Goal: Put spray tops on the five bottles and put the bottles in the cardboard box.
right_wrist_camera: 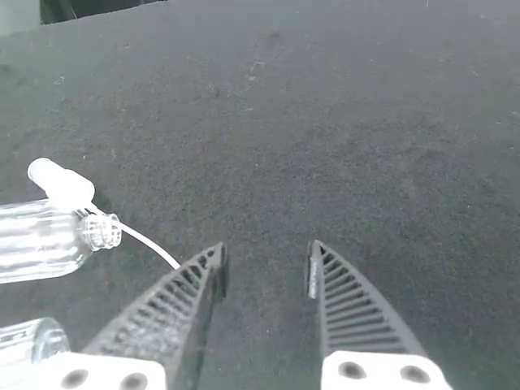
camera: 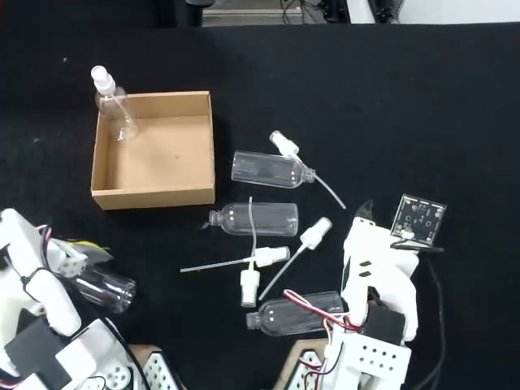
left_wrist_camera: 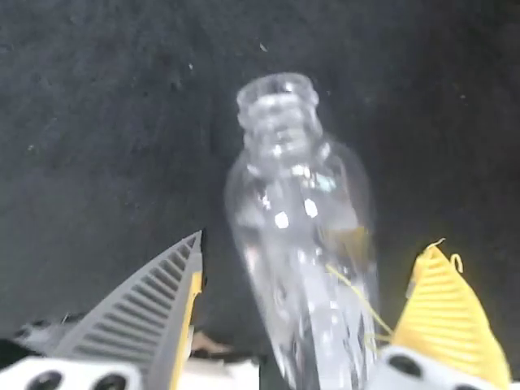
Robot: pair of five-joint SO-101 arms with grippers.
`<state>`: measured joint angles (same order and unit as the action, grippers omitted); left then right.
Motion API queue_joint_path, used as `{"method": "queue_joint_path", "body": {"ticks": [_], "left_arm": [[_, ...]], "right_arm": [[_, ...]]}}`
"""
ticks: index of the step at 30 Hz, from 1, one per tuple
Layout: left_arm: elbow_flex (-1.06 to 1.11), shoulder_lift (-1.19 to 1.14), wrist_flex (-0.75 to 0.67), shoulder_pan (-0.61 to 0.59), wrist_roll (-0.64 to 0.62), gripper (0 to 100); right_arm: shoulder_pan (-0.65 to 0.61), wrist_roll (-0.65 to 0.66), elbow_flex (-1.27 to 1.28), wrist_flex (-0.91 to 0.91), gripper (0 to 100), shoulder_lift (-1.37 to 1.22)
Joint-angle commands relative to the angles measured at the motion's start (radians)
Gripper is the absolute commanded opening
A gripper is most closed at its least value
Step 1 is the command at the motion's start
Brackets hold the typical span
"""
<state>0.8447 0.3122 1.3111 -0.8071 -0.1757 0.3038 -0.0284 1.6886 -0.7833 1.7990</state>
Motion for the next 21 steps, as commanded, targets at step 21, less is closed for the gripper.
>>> {"method": "queue_joint_path", "body": {"ticks": [21], "left_arm": [[-0.148, 0.009, -0.279, -0.091, 0.522, 5]], "right_arm": [[-0.02, -0.003, -0.025, 0.031, 13.8, 0.096]]}}
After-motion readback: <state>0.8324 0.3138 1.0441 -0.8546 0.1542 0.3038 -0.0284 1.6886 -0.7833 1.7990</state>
